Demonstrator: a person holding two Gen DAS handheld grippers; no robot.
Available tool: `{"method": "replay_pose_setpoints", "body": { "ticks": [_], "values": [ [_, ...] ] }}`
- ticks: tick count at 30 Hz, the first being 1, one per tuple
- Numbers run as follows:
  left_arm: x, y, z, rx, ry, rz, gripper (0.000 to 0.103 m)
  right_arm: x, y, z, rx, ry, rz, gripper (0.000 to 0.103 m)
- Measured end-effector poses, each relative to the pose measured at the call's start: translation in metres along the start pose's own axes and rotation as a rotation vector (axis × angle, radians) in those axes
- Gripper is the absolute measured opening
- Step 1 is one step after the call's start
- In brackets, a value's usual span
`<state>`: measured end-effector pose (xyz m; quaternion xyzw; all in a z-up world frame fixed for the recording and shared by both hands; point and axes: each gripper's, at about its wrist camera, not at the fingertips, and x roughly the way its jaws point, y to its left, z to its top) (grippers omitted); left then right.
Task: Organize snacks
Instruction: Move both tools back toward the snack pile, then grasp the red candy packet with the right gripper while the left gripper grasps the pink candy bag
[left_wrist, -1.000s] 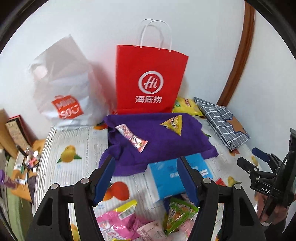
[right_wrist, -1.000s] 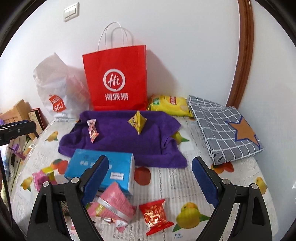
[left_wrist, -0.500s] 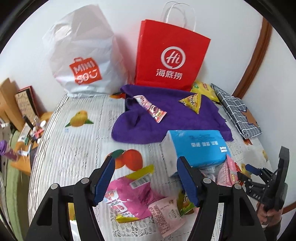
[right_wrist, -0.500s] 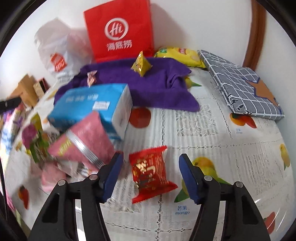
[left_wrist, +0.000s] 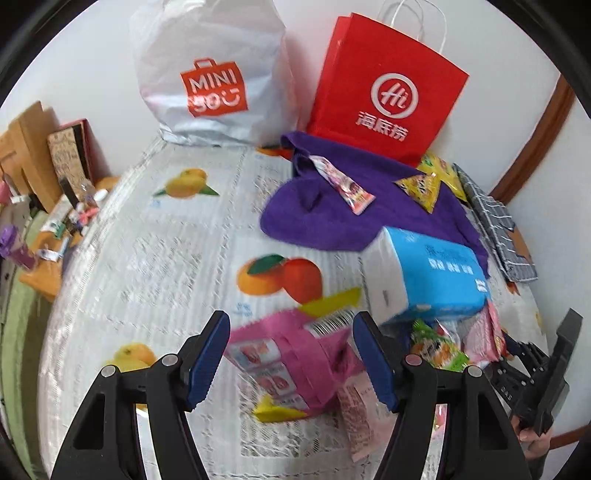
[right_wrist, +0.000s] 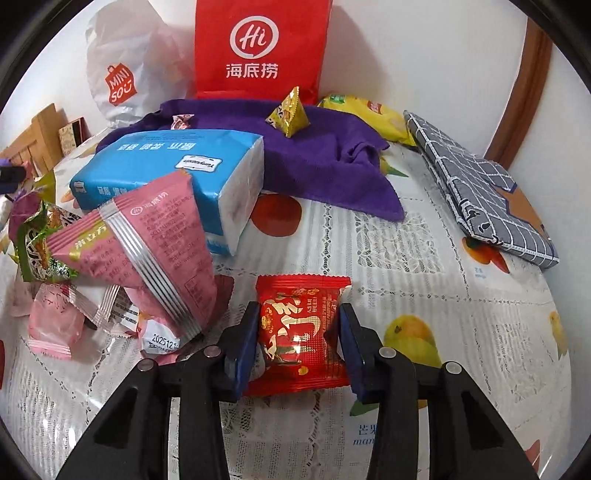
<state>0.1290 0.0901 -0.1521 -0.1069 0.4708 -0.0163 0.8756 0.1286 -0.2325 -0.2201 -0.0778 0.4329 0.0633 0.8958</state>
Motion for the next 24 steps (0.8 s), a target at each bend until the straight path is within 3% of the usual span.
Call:
{"method": "replay_pose_setpoints", "body": {
  "ticks": [3,5,13,16,19,24],
  "values": [
    [0.004,-0.002,-0.01,-0.013,0.003,0.006,0.067,0.003,-0.008,0.0,0.039,0.009,0.039,0.043],
    [0.008,-0.001,-0.014,-0.02,-0.006,0.014,0.074,0.004,-0.013,0.0,0.064,0.012,0.065,0.044],
    [0.037,0.0,-0.017,-0.057,0.063,-0.029,0.074,0.004,-0.009,0.0,0.055,0.014,0.055,0.044],
    [0.04,0.002,-0.017,-0.078,0.06,-0.06,0.072,0.004,-0.01,0.0,0.054,0.014,0.051,0.043],
    [0.039,0.003,-0.014,-0.078,0.047,-0.08,0.062,0.004,-0.01,0.0,0.056,0.014,0.052,0.043],
    [0.034,0.007,-0.012,-0.062,0.032,-0.1,0.059,0.003,-0.01,0.0,0.055,0.011,0.044,0.044]
  ]
}}
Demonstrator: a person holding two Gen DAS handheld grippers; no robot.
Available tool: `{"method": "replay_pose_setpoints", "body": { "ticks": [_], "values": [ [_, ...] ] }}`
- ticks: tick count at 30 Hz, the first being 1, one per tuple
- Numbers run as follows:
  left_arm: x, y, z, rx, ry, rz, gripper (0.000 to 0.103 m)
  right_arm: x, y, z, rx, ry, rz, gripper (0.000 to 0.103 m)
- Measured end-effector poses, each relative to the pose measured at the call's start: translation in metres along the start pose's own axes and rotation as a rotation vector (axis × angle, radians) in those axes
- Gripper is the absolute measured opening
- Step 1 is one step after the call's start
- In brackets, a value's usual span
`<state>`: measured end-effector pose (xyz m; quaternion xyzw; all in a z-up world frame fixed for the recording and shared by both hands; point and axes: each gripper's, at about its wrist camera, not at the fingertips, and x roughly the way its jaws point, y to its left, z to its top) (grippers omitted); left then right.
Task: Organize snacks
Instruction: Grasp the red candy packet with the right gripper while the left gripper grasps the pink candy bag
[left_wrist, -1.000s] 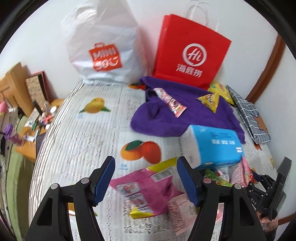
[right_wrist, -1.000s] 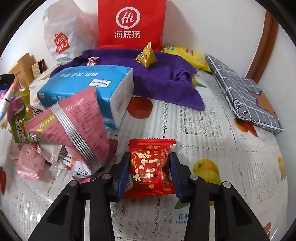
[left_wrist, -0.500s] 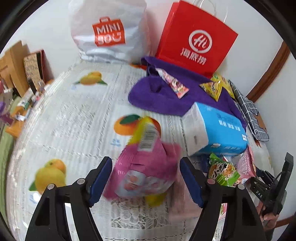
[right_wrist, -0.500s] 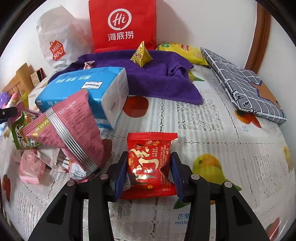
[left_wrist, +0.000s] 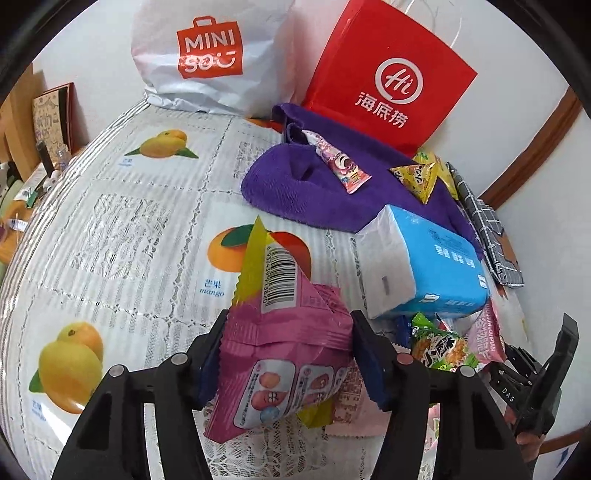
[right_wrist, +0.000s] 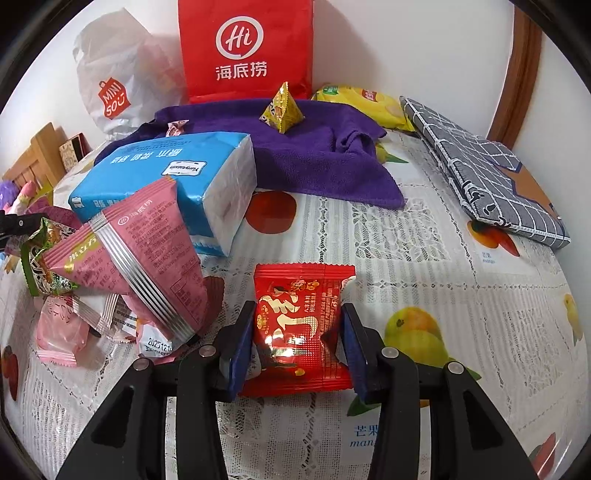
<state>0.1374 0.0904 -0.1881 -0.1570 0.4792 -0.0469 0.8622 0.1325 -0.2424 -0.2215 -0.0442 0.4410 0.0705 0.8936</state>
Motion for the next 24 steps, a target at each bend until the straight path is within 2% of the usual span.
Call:
{"method": "replay_pose_setpoints", "body": {
  "ticks": [5,8,9,14,18,21,22,24],
  "values": [
    [-0.019,0.004,0.004,0.034,-0.018,0.003,0.058,-0.006,-0.002,-0.001,0.016,0.004,0.001,0.042],
    [-0.032,0.006,0.008,0.041,-0.036,-0.001,0.053,-0.018,-0.009,0.004,0.051,-0.017,-0.012,0.042],
    [-0.035,0.006,0.009,0.042,-0.042,-0.005,0.047,-0.021,-0.011,0.006,0.064,-0.024,-0.012,0.042],
    [-0.038,0.003,0.014,0.062,-0.052,-0.024,0.034,-0.039,-0.009,0.015,0.071,-0.063,-0.013,0.042],
    [-0.034,0.006,0.012,0.058,-0.041,-0.017,0.034,-0.045,-0.001,0.017,0.039,-0.077,-0.011,0.042],
    [-0.029,0.009,0.009,0.054,-0.024,-0.006,0.047,-0.044,0.004,0.017,0.032,-0.073,-0.008,0.042],
    [-0.026,0.011,0.009,0.05,-0.012,-0.01,0.056,-0.043,0.005,0.017,0.03,-0.07,-0.006,0.042],
    [-0.017,0.013,0.007,0.04,0.019,-0.02,0.06,-0.041,0.007,0.018,0.029,-0.064,-0.004,0.042]
  ]
}}
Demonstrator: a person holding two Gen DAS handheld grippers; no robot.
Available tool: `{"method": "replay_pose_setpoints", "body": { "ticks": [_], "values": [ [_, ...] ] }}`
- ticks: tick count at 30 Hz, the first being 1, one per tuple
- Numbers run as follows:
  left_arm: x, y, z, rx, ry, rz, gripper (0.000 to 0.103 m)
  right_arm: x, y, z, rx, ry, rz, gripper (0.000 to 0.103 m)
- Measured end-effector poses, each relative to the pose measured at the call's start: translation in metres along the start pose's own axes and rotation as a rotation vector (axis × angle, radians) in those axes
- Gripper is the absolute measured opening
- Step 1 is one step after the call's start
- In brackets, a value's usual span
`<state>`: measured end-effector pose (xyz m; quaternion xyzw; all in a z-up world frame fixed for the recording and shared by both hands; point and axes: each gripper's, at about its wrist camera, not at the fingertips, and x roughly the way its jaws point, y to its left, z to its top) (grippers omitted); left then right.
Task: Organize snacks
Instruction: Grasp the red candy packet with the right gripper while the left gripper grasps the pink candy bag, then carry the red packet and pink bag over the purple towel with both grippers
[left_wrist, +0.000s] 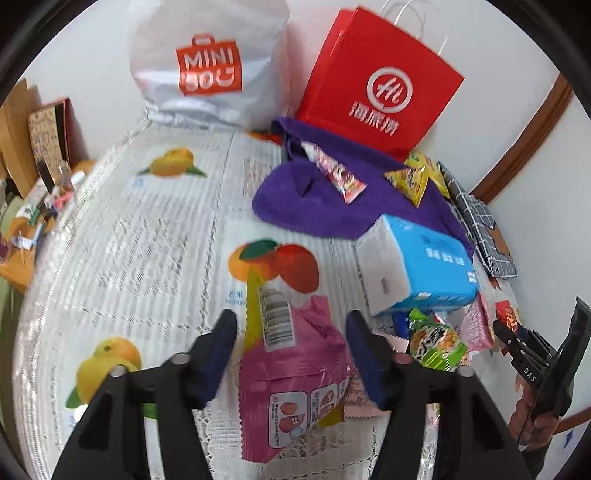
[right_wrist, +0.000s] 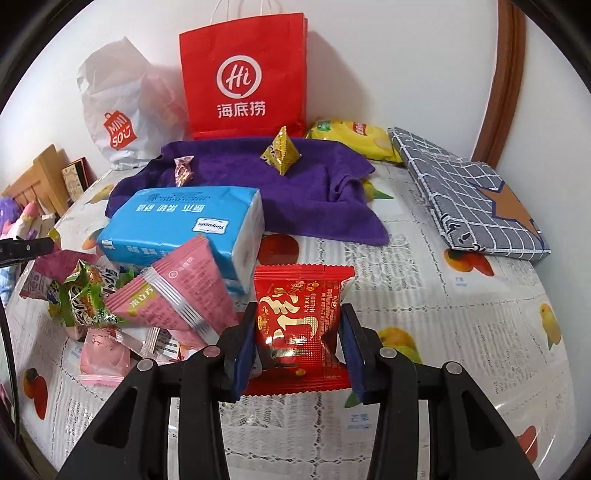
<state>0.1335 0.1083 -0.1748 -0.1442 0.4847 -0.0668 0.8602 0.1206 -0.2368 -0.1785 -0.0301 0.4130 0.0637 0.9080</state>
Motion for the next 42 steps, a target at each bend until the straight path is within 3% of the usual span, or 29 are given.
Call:
{"method": "replay_pose_setpoints", "body": {
  "ticks": [3,7,12,27,42],
  "values": [
    [0.011,-0.001,-0.002,-0.009,0.028,-0.04,0.06,0.002,0.002,0.0,0.0,0.005,0.005,0.042],
    [0.026,-0.008,-0.003,0.018,0.052,-0.004,0.061,0.005,0.004,0.0,-0.006,0.014,0.006,0.042],
    [0.027,-0.012,-0.002,0.036,0.036,-0.035,0.055,0.006,0.005,0.0,-0.008,0.015,-0.001,0.042],
    [-0.02,-0.008,0.009,0.023,-0.057,-0.051,0.053,-0.018,0.005,0.025,0.016,-0.061,0.003,0.042],
    [-0.054,-0.058,0.035,0.103,-0.09,-0.143,0.053,-0.049,0.012,0.069,0.044,-0.137,-0.003,0.042]
  ]
}}
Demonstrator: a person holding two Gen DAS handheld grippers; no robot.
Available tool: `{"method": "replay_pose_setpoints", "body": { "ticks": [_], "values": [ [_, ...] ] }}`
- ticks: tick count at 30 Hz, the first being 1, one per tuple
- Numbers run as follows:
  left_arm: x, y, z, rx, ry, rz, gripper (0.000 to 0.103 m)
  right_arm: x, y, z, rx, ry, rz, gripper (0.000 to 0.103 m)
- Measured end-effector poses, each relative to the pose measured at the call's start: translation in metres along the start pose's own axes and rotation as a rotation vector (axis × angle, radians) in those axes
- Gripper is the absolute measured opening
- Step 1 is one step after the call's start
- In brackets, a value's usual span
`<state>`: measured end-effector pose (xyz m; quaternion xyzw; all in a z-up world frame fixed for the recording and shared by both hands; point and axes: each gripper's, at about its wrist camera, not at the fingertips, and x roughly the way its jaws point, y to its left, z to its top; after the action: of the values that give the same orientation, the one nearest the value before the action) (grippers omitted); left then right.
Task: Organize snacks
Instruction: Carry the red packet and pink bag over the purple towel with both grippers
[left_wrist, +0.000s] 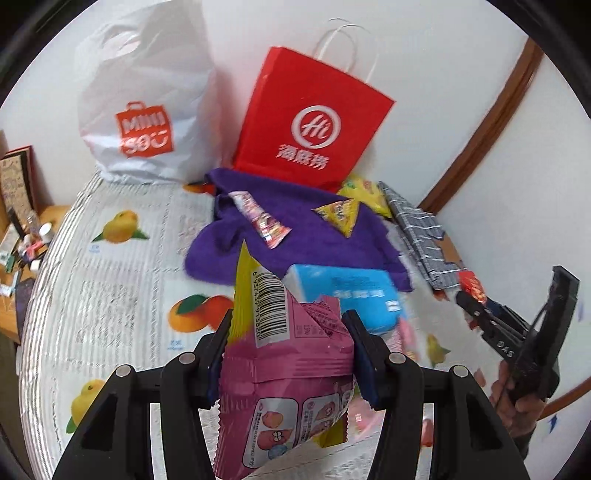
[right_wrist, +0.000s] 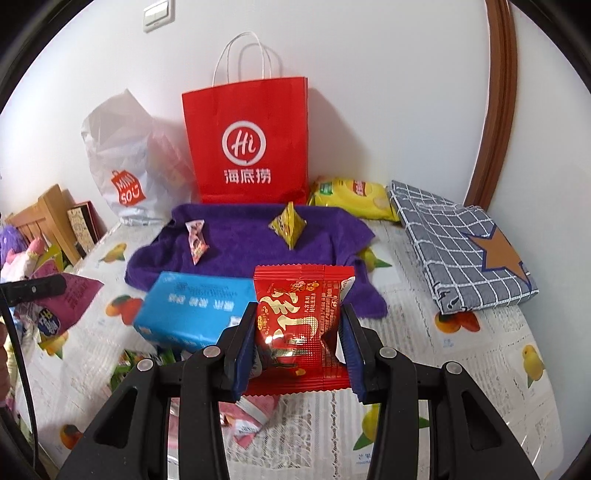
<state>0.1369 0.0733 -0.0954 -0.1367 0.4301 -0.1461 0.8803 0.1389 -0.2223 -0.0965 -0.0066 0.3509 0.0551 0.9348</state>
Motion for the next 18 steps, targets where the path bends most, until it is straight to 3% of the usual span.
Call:
{"method": "replay_pose_setpoints", "body": {
  "ticks": [10,18],
  "values": [
    [-0.002,-0.029,0.035,0.04,-0.009,-0.06,0.053,-0.006,0.011,0.039,-0.021,-0.06,0.009,0.042],
    [0.014,-0.048,0.075,0.054,-0.02,-0.09,0.053,0.015,0.016,0.079,-0.047,-0.075,0.022,0.042]
  ]
}}
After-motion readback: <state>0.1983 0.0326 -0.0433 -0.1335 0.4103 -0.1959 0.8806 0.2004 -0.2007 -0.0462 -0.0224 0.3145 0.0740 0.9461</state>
